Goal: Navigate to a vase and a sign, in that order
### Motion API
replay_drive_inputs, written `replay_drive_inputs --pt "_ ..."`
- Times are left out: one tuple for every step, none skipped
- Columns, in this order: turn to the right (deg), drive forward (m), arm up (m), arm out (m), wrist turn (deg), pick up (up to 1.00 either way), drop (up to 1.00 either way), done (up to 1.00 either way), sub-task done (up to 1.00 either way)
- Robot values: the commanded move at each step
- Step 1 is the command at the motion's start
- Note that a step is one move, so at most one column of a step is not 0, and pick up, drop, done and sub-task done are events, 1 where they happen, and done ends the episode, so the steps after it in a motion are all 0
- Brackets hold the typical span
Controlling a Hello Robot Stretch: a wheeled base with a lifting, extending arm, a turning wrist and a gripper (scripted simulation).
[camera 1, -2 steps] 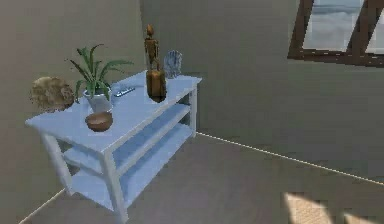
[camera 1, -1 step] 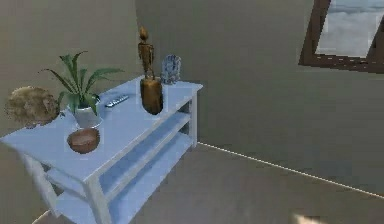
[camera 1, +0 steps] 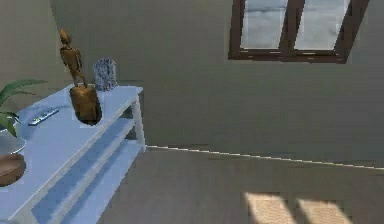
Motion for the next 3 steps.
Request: replay_drive_inputs --pt "0.0 1.0 0.0 0.0 0.0 0.0 0.0 0.0 0.0" --pt "9.0 0.0 0.0 0.0 0.0 0.0 0.0 0.0 0.0" --pt "0.0 0.1 0.0 0.0 0.0 0.0 0.0 0.0 0.0"
